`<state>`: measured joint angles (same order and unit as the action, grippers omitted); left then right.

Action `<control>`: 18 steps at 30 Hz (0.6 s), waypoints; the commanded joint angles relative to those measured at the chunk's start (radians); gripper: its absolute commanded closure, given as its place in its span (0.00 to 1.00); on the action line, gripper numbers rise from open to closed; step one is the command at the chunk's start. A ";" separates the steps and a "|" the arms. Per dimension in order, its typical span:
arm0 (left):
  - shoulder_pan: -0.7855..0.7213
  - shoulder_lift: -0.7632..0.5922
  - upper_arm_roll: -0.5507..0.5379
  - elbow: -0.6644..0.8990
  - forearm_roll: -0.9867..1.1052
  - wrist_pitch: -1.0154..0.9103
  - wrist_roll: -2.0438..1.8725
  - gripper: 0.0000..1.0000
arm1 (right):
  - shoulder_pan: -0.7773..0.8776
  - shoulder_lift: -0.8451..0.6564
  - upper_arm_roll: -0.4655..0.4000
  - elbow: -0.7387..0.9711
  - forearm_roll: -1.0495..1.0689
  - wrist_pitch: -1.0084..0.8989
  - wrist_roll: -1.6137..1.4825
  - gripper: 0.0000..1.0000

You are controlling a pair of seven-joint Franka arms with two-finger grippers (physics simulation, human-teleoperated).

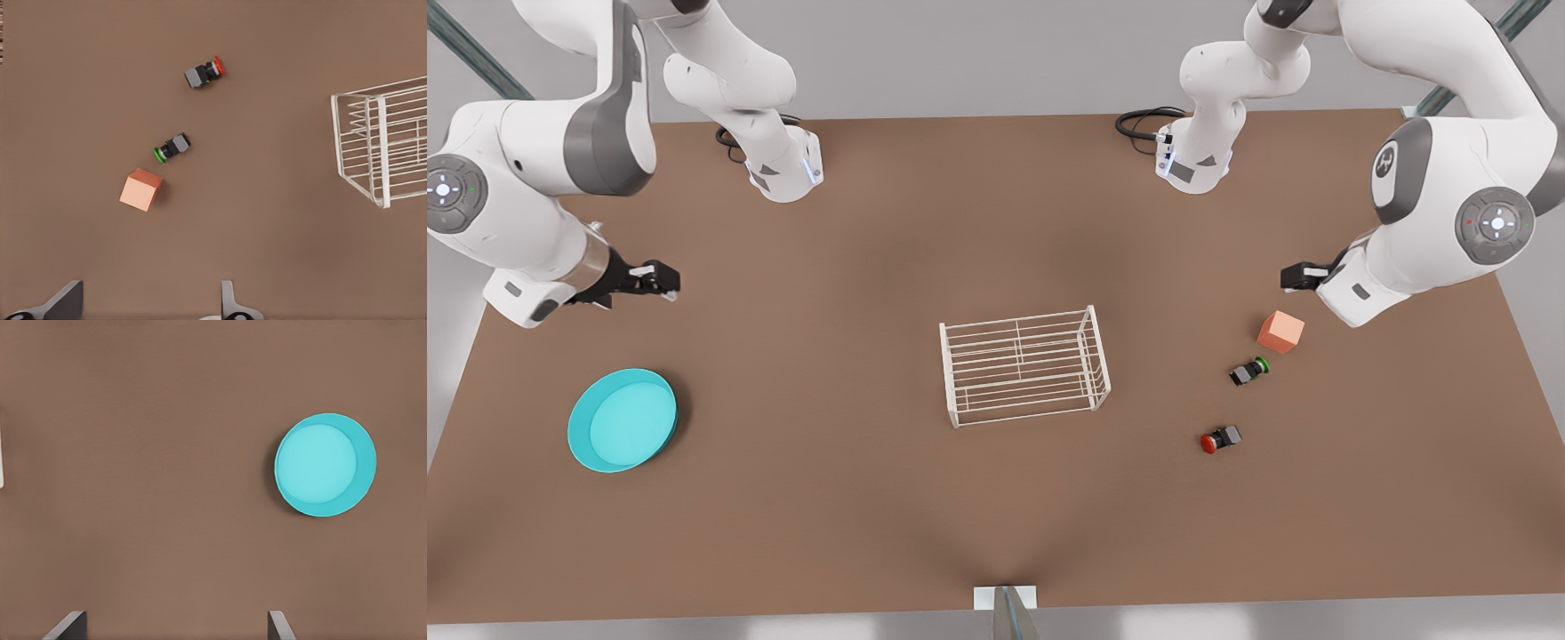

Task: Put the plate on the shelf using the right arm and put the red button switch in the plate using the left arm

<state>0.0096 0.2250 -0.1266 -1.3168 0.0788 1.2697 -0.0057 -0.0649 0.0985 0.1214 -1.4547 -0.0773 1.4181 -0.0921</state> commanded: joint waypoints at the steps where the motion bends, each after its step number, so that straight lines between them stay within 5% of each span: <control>1: 0.001 -0.001 -0.001 0.001 0.003 -0.001 -0.031 0.00 | -0.001 0.001 0.000 0.002 0.001 0.005 -0.023 0.00; 3: -0.003 -0.006 -0.004 0.002 0.001 -0.004 -0.033 0.00 | -0.047 0.058 -0.002 0.016 0.024 0.022 -0.067 0.00; 6: -0.003 -0.006 -0.004 0.002 0.001 -0.003 -0.030 0.00 | -0.225 0.428 -0.002 0.249 0.028 0.134 -0.388 0.00; 18: 0.000 -0.009 -0.031 0.004 0.004 -0.041 -0.033 0.00 | -0.498 0.739 -0.002 0.254 0.087 0.573 -0.664 0.00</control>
<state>0.0077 0.2176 -0.1554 -1.3136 0.0808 1.2415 -0.0263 -0.5555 0.8310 0.1196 -1.2011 -0.0002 1.8460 -0.4124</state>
